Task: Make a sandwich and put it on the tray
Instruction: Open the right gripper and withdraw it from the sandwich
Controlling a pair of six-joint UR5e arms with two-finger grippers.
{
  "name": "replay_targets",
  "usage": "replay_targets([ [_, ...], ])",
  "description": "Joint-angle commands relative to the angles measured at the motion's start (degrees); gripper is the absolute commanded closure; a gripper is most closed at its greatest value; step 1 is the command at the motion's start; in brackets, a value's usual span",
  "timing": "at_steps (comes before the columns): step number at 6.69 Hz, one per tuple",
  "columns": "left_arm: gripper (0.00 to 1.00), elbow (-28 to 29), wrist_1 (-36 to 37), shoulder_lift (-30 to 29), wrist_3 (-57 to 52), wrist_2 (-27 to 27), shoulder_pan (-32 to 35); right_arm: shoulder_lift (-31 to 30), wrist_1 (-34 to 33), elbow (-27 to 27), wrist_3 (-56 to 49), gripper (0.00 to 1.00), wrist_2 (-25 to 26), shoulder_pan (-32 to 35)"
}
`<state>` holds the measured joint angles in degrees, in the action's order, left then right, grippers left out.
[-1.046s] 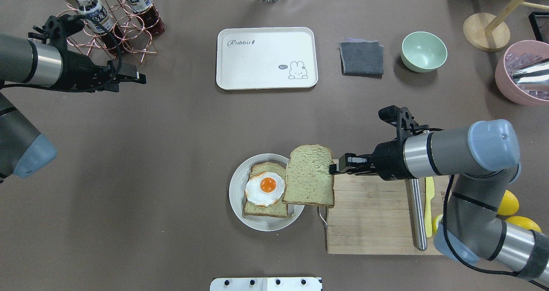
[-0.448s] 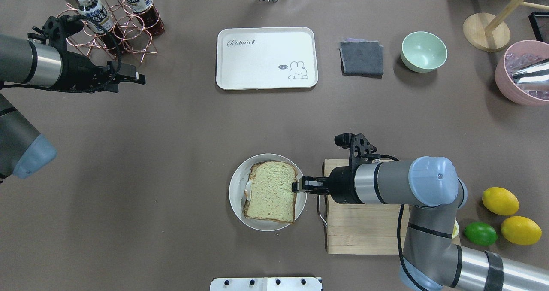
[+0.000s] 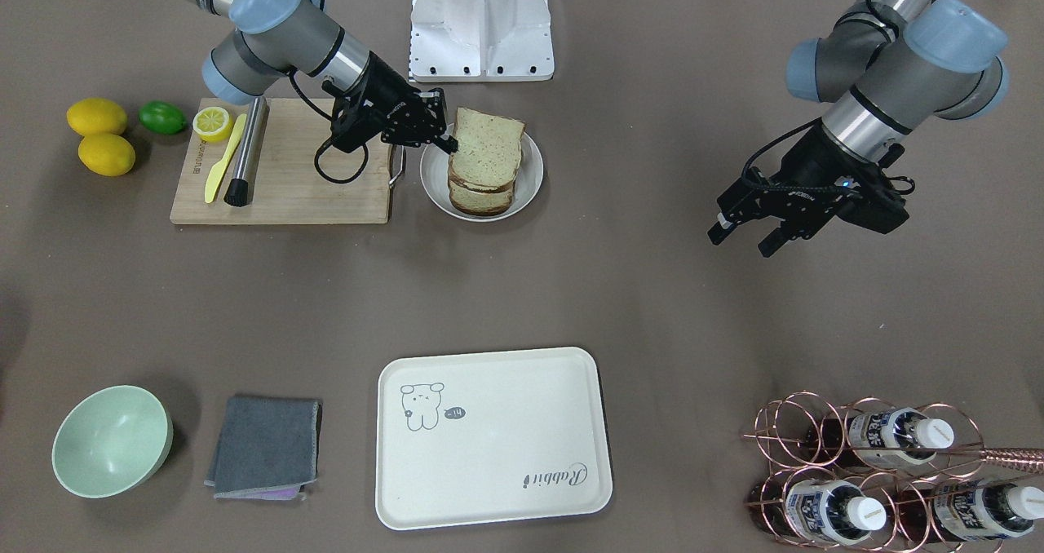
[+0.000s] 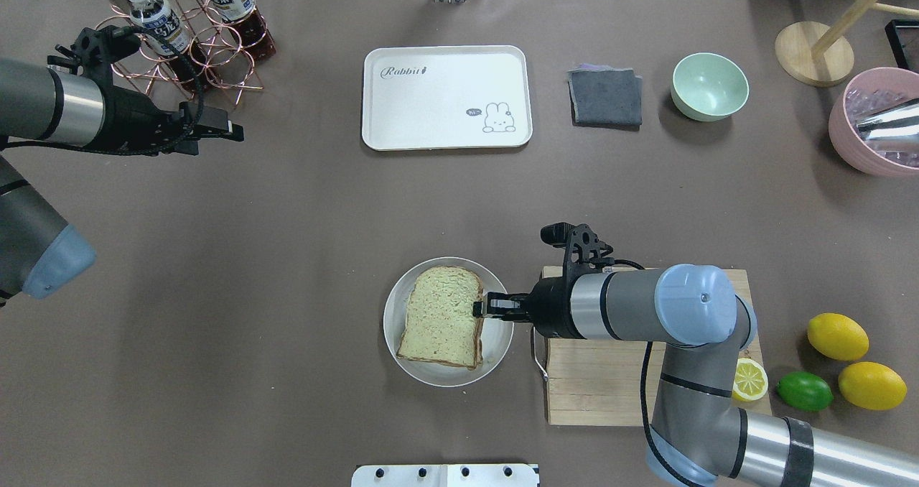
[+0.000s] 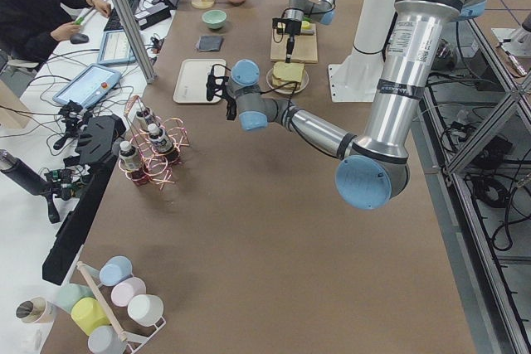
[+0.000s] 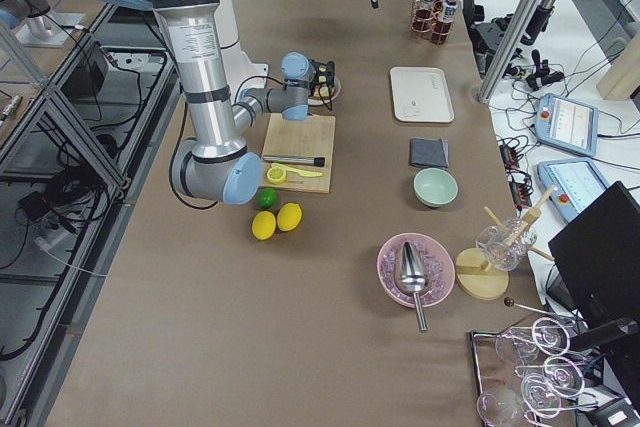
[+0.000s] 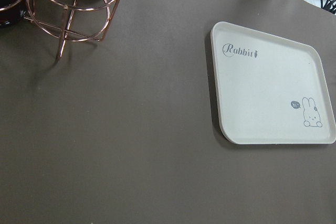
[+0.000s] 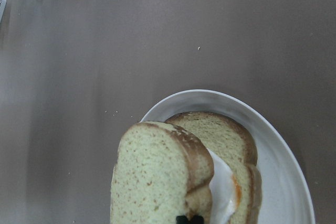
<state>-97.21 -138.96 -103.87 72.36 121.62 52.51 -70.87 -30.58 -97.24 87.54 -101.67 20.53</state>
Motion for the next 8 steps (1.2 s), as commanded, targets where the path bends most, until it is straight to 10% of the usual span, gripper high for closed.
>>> replay_targets([
  [1, 0.03, 0.2, 0.0, 0.0, 0.0, -0.1, 0.0, 0.2, 0.0, 1.4, 0.0, 1.0, 0.5, 0.0],
  [2, 0.03, 0.2, 0.0, 0.0, 0.0, -0.1, 0.0, 0.2, 0.0, 2.3, -0.3, 1.0, 0.5, 0.0],
  [3, 0.03, 0.3, 0.0, 0.0, 0.1, -0.1, 0.0, 0.1, 0.0, 2.3, -0.6, 0.73, 0.5, 0.0],
  [4, 0.03, 0.2, 0.0, 0.0, 0.0, -0.1, 0.0, 0.2, -0.1, 2.3, -0.2, 0.08, 0.6, 0.0],
  [8, 0.03, -0.3, -0.2, -1.2, 0.7, -0.2, -0.8, -0.2, -4.2, -2.8, 0.1, 0.01, 1.1, 2.0],
])
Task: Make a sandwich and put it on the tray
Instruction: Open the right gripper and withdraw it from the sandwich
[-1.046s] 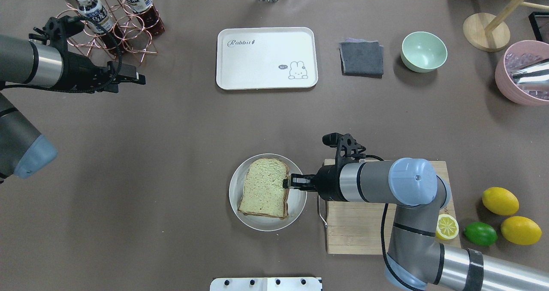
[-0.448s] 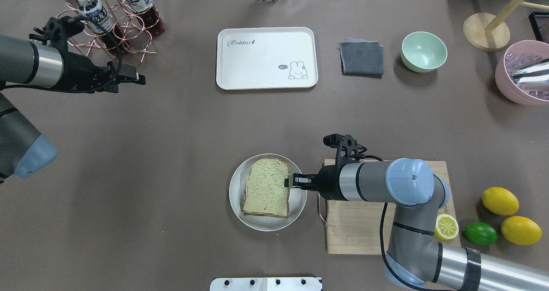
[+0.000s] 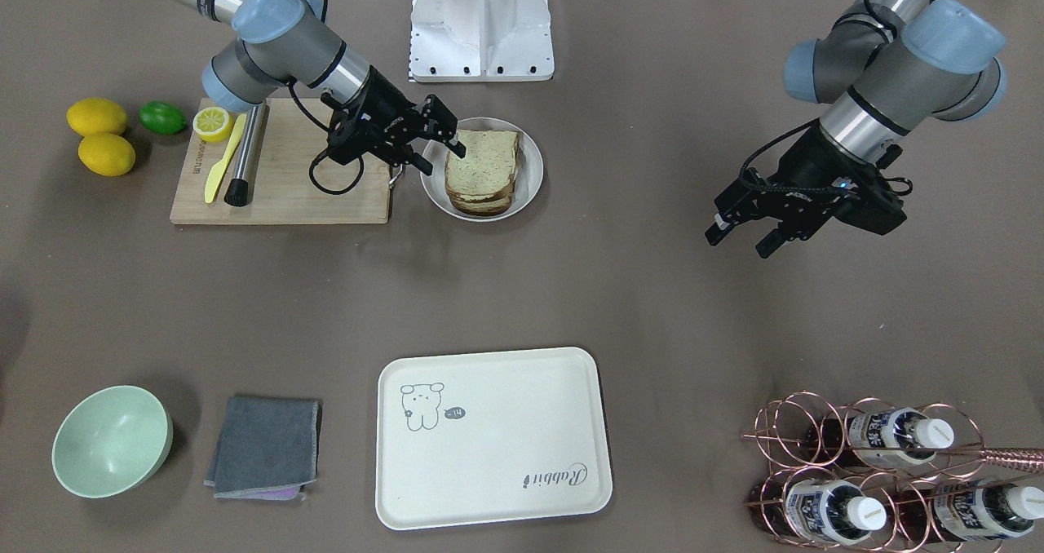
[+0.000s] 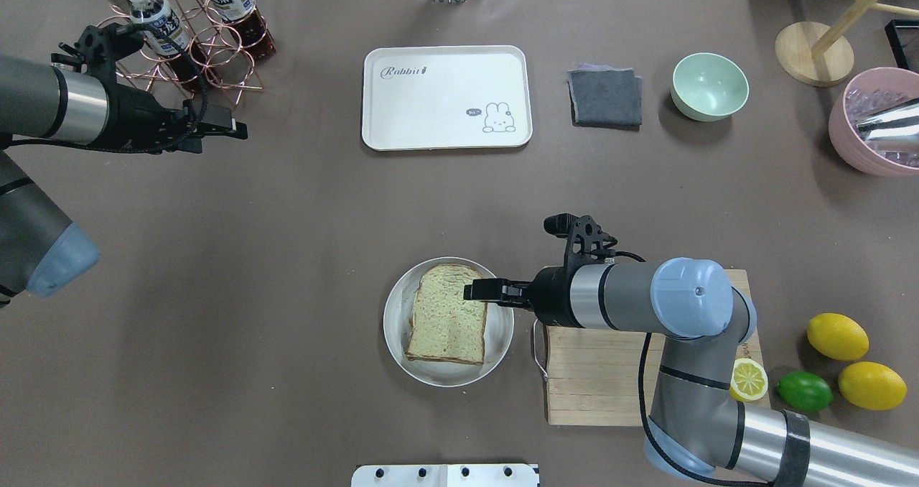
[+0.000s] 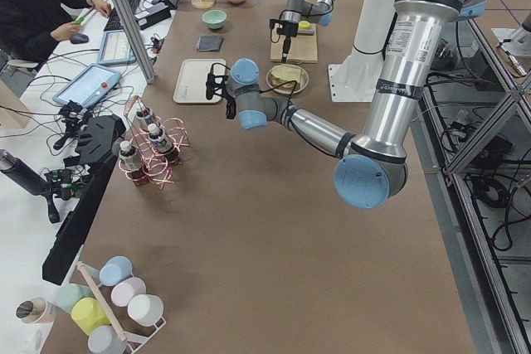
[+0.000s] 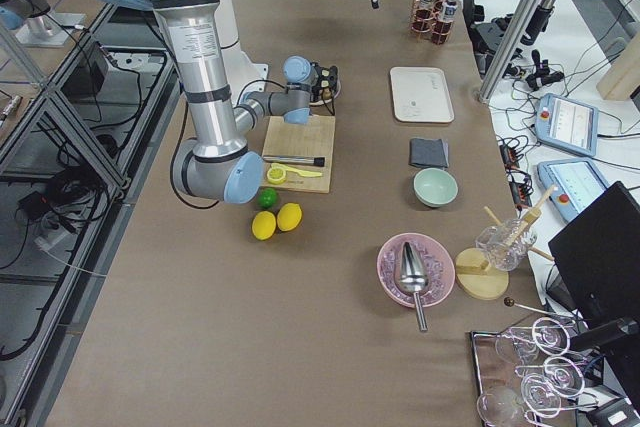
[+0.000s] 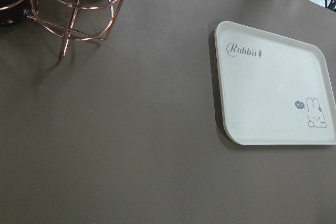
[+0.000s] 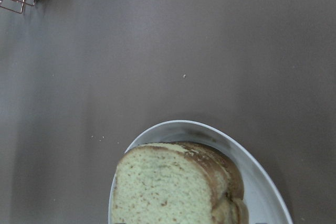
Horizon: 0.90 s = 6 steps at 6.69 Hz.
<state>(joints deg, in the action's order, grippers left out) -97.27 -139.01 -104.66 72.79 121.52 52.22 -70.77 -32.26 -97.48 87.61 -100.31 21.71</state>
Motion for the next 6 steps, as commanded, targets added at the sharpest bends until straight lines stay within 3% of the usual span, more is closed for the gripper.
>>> replay_targets([
  [1, 0.02, -0.4, -0.4, -0.9, 3.2, -0.1, -1.7, -0.6, -8.5, -6.2, 0.0, 0.01, -1.7, 2.5],
  [3, 0.02, -1.5, -0.1, -2.7, 7.2, -6.8, -8.0, -0.5, -22.1, -11.3, -0.1, 0.01, -8.4, 8.7],
  [6, 0.02, -1.7, 0.9, -5.6, 12.6, -17.9, -18.4, -6.1, -24.3, -11.3, -2.1, 0.01, -19.9, 21.0],
])
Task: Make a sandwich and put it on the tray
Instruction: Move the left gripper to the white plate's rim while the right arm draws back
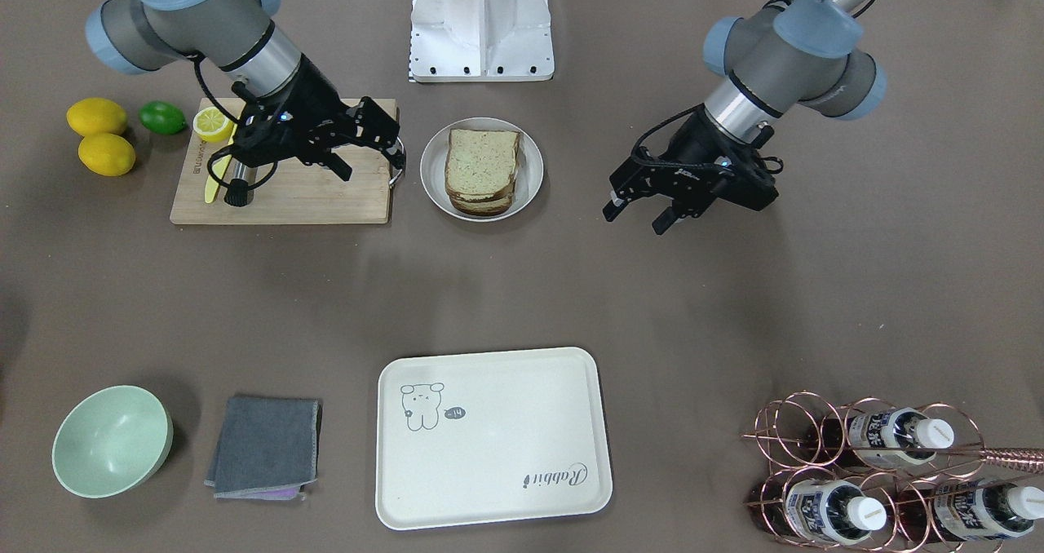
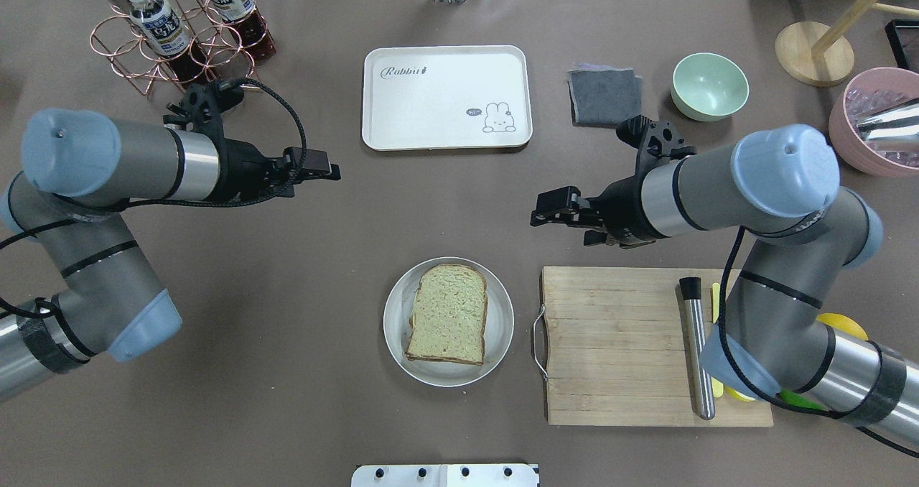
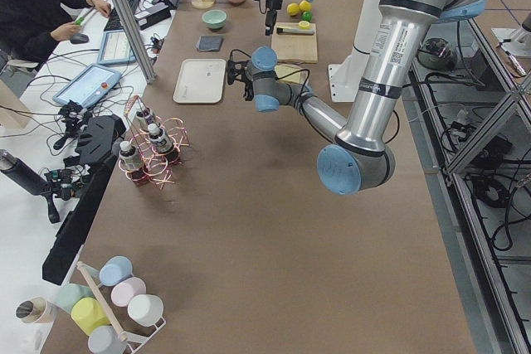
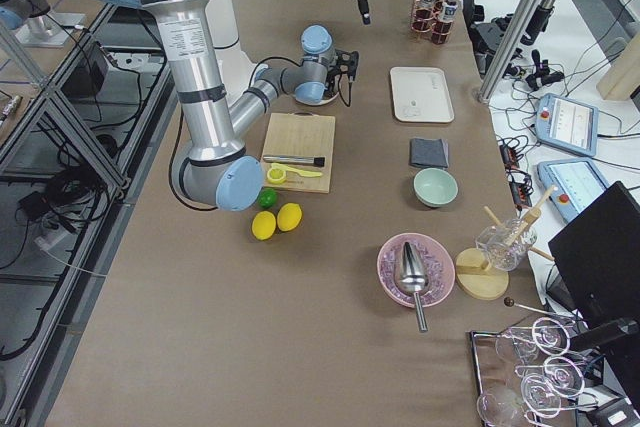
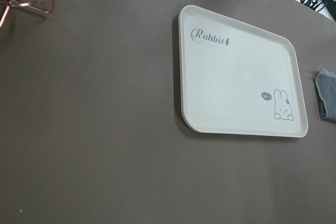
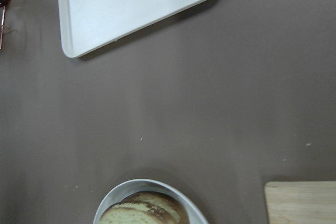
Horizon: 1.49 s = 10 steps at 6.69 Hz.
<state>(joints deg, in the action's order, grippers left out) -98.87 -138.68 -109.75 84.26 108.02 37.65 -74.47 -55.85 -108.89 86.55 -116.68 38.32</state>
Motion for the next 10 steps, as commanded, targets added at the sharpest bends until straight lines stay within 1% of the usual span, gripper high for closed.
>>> replay_targets([
  [1, 0.02, -1.6, 5.2, -1.5, 1.2, -9.2, -7.6, -4.6, -3.9, 0.1, -7.6, 0.01, -6.3, 7.9],
  [2, 0.03, -4.5, 10.6, -1.7, 1.2, -13.1, -11.6, -5.4, -5.9, 0.3, -11.4, 0.01, -6.5, 8.3],
  [3, 0.03, -5.5, 12.5, -1.7, 1.2, -16.4, -14.9, -5.9, -5.5, 0.3, -12.2, 0.01, -6.5, 8.8],
  [4, 0.08, -5.5, 12.6, -1.6, 1.2, -19.2, -17.7, -5.8, -5.4, 0.6, -12.3, 0.01, -6.5, 9.0],
  [5, 0.28, -5.4, 12.6, -1.6, 1.2, -21.0, -19.5, -5.3, -5.4, 0.9, -12.2, 0.01, -5.8, 9.0],
  [6, 0.47, -4.9, 12.3, -1.0, 1.2, -21.3, -21.3, -5.3, -5.3, 1.0, -12.2, 0.01, -5.7, 9.0],
  [7, 0.48, -4.9, 12.2, -0.8, 1.2, -21.4, -21.8, -5.2, -5.3, 1.1, -12.1, 0.01, -5.4, 8.9],
  [8, 0.48, -4.8, 12.1, -0.9, 1.2, -24.2, -23.6, -5.2, -5.3, 1.1, -12.1, 0.01, -5.3, 8.9],
  [10, 0.47, -4.3, 12.1, -0.9, 1.2, -25.0, -24.2, -5.3, -5.3, 1.2, -11.8, 0.01, -5.3, 8.8],
])
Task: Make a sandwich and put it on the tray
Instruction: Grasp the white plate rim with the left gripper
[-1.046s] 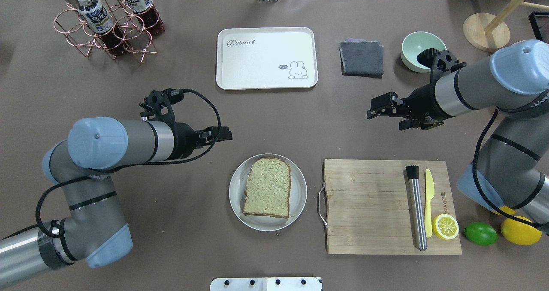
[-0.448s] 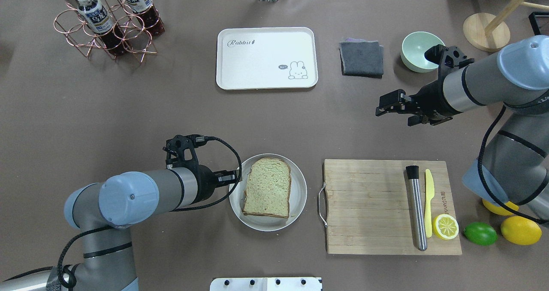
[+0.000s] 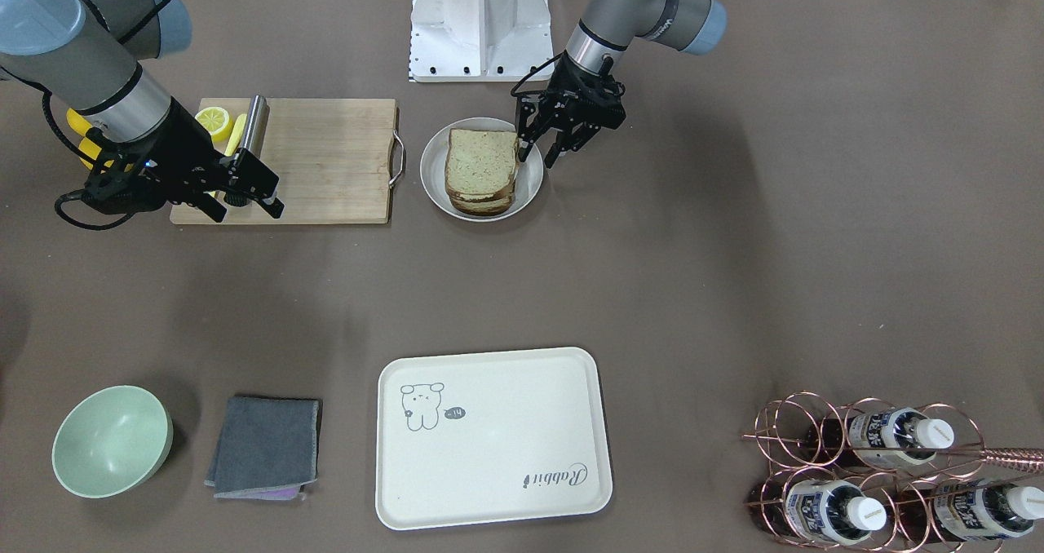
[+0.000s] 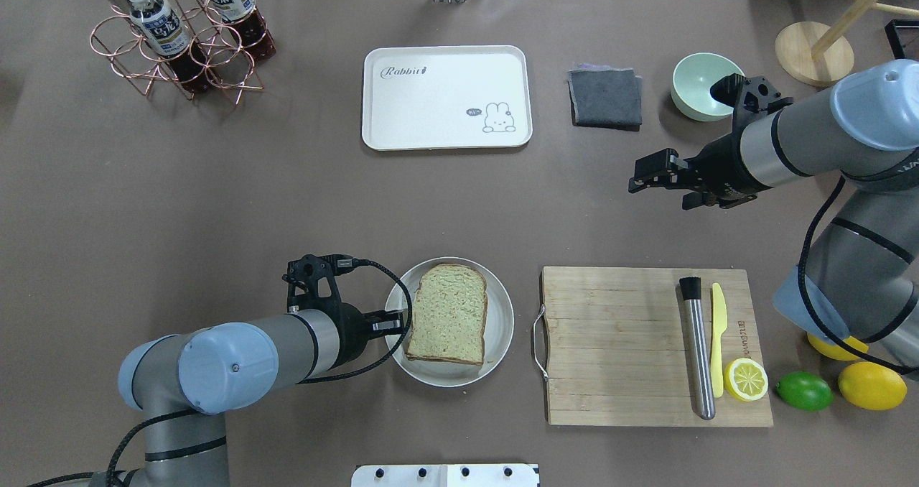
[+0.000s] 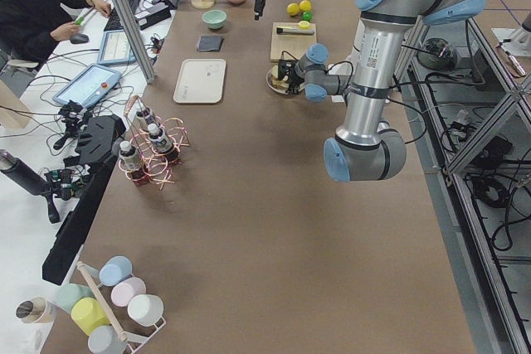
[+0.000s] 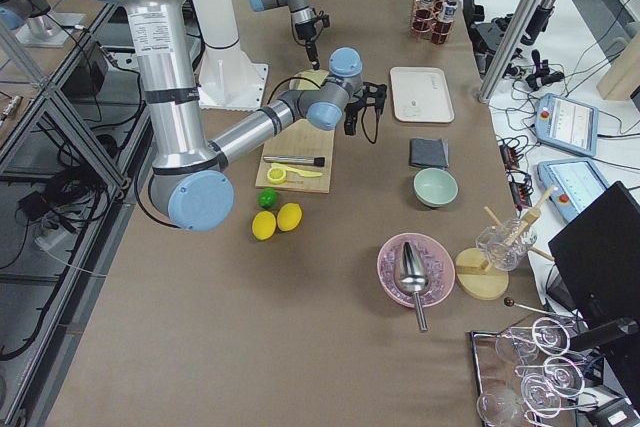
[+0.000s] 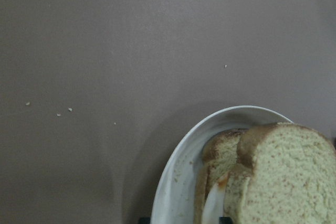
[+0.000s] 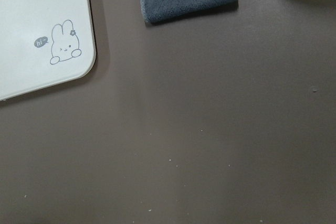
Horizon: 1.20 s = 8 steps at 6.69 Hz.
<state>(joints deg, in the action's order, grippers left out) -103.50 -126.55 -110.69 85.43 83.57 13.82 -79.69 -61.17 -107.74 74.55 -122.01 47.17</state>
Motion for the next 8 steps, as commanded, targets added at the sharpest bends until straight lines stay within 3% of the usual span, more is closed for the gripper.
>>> replay_targets([
  [1, 0.47, 0.5, -0.1, 0.0, -0.1, -0.4, -0.2, 0.1, 0.0, 0.1, 0.4, 0.01, 0.0, -0.2],
  [8, 0.47, 2.9, -0.2, -0.7, 0.0, -0.3, 0.1, 0.8, 0.0, 0.7, -0.1, 0.01, 0.5, -0.6],
])
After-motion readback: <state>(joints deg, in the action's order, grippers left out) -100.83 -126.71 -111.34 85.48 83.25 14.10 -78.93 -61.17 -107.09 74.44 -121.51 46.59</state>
